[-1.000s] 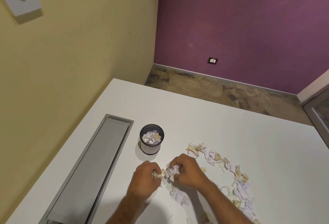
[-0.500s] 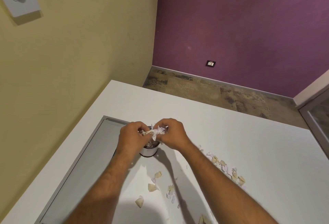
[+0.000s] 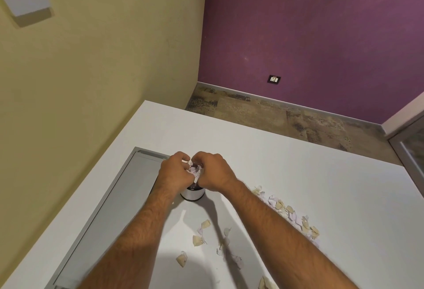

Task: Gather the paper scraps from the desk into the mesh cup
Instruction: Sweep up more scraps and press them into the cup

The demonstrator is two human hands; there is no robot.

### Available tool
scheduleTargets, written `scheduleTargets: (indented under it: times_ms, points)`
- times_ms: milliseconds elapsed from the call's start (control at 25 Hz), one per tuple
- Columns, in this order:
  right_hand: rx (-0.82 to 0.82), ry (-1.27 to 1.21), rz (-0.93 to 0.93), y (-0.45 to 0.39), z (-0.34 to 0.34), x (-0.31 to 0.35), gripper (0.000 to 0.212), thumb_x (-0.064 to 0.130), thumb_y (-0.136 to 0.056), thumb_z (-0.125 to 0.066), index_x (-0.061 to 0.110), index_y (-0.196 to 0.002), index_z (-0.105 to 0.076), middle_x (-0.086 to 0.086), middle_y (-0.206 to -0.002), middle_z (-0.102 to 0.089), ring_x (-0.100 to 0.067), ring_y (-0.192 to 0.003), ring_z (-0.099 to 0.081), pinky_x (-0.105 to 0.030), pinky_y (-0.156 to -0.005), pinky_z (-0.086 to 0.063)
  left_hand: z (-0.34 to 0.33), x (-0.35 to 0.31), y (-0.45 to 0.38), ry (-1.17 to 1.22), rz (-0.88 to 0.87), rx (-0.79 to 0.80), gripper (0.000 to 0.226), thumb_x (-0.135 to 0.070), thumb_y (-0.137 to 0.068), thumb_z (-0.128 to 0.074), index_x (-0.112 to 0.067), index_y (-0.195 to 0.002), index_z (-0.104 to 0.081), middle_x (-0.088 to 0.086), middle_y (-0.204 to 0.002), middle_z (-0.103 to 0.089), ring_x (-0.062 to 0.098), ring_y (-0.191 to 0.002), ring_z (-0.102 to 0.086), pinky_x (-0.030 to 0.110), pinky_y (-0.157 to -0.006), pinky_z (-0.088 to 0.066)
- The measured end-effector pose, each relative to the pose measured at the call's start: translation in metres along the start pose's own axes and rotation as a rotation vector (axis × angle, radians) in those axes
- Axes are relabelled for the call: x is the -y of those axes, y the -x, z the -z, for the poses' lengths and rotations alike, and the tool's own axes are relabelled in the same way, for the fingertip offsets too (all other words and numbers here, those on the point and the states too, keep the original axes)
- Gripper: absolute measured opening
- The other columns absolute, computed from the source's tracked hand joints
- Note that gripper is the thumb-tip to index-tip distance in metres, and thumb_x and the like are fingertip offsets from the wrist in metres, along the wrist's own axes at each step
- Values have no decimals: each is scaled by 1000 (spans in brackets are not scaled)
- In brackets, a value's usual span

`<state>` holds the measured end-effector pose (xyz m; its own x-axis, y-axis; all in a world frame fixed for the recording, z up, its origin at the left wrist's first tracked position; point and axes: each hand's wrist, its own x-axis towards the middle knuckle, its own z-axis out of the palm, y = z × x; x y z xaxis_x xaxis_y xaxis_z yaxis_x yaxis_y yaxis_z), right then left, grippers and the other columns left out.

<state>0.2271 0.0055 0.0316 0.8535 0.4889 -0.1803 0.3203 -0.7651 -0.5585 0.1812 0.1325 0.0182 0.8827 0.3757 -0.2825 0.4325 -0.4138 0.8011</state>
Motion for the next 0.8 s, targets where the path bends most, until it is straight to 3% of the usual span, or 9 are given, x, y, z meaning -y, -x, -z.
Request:
scheduleTargets:
  times_ms: [120, 280, 520, 600, 680, 800]
  points:
    - [-57, -7, 43, 1, -3, 3, 39, 10, -70, -69, 16, -109, -64, -4, -103, -72, -24, -94, -65, -33, -76, -55, -1, -1, 1, -31, -22, -31, 41, -2, -68, -65, -23, -103, -64, -4, -93, -71, 17, -85, -69, 36, -77, -61]
    - [-67, -103, 55, 3, -8, -1, 42, 2, -70, -66, 14, -109, -63, -4, -104, -70, -23, -94, -64, -38, -81, -56, 3, 1, 4, -63, -98, -83, 35, -2, -67, -66, -24, -94, -68, -5, -90, -71, 15, -80, -68, 35, -77, -60]
    - [-222, -389, -5, 13, -4, -25, 47, -8, -66, -66, 20, -103, -68, 6, -100, -69, -9, -95, -65, -21, -84, -55, 1, 0, 17, -6, -188, -117, 34, -1, -72, -66, -27, -92, -70, -10, -84, -69, 8, -76, -65, 25, -74, -57]
    - [-254, -366, -51, 27, -1, -42, 40, -3, -67, -73, 22, -97, -71, 10, -92, -69, -8, -89, -66, -23, -79, -58, -3, 3, 28, -36, -265, -46, 29, -10, -72, -73, -33, -90, -69, -16, -79, -68, 0, -73, -64, 19, -69, -54]
    - [-218, -247, -88, 48, -2, -63, 31, 8, -68, -77, 22, -96, -72, 9, -91, -70, -9, -86, -66, -27, -79, -58, -10, 12, 40, -115, -363, 152, 28, -21, -74, -77, -38, -94, -67, -19, -81, -67, -4, -74, -62, 17, -72, -53]
    - [-41, -6, -112, 83, -17, -86, 30, 21, -74, -68, 18, -103, -71, 0, -103, -72, -16, -95, -65, -35, -89, -55, -29, 35, 62, -328, -449, 360, 35, -32, -79, -73, -42, -111, -60, -20, -109, -64, -1, -102, -59, 24, -91, -51]
